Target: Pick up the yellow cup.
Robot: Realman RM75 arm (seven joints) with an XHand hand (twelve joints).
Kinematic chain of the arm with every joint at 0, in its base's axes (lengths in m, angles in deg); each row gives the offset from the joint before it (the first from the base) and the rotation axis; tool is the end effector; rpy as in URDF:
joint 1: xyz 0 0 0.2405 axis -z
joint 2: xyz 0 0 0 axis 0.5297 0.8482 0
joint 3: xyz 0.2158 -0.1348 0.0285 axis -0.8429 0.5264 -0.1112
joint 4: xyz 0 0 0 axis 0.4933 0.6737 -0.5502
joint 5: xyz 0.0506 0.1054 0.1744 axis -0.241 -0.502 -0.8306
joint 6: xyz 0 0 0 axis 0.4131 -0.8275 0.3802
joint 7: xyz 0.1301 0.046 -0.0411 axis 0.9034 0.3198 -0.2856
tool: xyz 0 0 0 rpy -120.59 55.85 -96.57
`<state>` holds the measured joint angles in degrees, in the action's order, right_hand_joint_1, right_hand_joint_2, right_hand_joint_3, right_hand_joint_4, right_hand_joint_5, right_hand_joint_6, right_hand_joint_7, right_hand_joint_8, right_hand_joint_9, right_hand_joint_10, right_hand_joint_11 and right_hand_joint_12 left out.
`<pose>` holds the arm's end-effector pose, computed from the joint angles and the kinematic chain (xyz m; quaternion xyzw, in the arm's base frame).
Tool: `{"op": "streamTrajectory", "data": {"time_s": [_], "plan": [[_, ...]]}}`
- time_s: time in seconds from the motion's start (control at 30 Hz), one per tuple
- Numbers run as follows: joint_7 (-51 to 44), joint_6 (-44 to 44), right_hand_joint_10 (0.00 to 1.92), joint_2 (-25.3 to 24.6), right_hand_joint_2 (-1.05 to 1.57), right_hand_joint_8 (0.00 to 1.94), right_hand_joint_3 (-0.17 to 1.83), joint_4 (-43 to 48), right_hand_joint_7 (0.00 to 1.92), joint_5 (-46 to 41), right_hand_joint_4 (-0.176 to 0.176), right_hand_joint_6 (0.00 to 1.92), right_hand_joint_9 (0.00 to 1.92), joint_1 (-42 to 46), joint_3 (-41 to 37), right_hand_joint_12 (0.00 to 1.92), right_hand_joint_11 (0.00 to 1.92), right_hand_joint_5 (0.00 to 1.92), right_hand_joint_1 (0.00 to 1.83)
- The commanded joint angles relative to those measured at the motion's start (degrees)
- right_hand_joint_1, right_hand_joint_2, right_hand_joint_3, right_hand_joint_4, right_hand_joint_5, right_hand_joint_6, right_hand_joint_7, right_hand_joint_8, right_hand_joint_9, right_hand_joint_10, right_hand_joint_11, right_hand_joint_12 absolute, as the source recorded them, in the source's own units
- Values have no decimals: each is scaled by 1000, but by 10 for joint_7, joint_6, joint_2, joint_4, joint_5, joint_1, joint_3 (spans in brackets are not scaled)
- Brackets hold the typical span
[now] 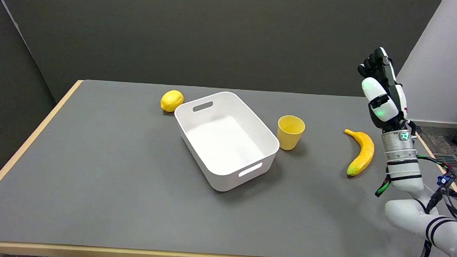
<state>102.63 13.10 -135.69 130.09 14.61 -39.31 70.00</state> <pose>-0.2501 -0.2983 0.4975 0.5781 -0.2509 0.6418 0.4370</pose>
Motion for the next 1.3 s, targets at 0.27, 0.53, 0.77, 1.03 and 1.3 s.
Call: {"op": "streamTrajectory", "data": {"time_s": [0.27, 0.53, 0.77, 1.03, 1.3], "plan": [[4, 24, 235, 2, 608, 203, 921, -4, 12, 88, -17, 185, -1, 2, 8, 581, -1, -1, 643], [4, 92, 206, 3, 594, 182, 927, 6, 9, 196, -32, 161, -1, -8, 6, 581, -1, 9, 628], [4, 137, 221, 7, 574, 163, 938, -2, 33, 244, -35, 176, -1, -43, 15, 614, -1, 40, 623], [2, 153, 351, -4, 562, 266, 963, -78, 55, 249, -31, 315, 3, -104, 49, 751, -1, 45, 708], [4, 149, 316, -38, 564, 158, 959, -141, 58, 236, -139, 347, 20, -125, 53, 588, -1, 48, 588]]}}
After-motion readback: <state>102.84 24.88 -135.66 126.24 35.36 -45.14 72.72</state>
